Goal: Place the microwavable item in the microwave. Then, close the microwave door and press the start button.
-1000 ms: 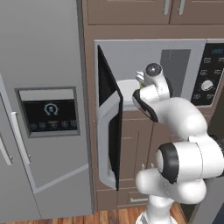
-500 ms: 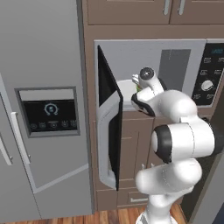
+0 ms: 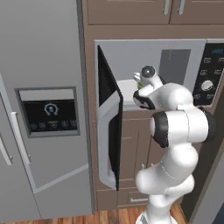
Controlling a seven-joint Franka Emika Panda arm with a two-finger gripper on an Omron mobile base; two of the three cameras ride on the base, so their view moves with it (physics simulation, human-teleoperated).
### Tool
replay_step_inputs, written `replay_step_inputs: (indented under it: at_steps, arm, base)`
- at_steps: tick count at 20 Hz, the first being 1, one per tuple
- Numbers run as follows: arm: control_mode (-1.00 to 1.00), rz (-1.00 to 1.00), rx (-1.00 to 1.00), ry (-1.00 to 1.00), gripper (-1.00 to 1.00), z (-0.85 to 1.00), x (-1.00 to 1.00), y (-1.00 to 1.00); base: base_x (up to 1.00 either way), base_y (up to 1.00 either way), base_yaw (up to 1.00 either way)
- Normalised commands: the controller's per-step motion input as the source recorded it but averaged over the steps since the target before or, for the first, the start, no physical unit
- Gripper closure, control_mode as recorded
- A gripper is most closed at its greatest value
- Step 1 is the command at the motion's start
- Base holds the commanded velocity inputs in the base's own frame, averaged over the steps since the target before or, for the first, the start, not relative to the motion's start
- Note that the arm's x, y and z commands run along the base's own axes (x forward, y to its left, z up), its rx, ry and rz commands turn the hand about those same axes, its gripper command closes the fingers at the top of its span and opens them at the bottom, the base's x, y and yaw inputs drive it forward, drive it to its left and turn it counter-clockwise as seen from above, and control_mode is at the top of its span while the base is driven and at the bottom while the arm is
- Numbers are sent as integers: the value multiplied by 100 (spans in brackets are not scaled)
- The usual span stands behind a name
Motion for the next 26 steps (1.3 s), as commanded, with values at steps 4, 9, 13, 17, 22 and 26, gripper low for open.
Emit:
replay_step_inputs:
  at_steps: [4,9,13,17,22,26]
  arm:
    - [-100,1,0,1,100,-2,38,-6]
    - [-100,3,0,2,-100,-4,37,0]
    - [-100,4,0,0,-100,0,30,0]
    - [-100,5,0,0,-100,0,26,-12]
    - [-100,5,0,-7,-100,0,8,-19]
    - [-100,1,0,-18,-100,16,-42,-7]
  base:
    - [0,0,0]
    - [0,0,0]
    - [0,0,0]
    - [0,0,0]
    - [0,0,0]
    - [0,0,0]
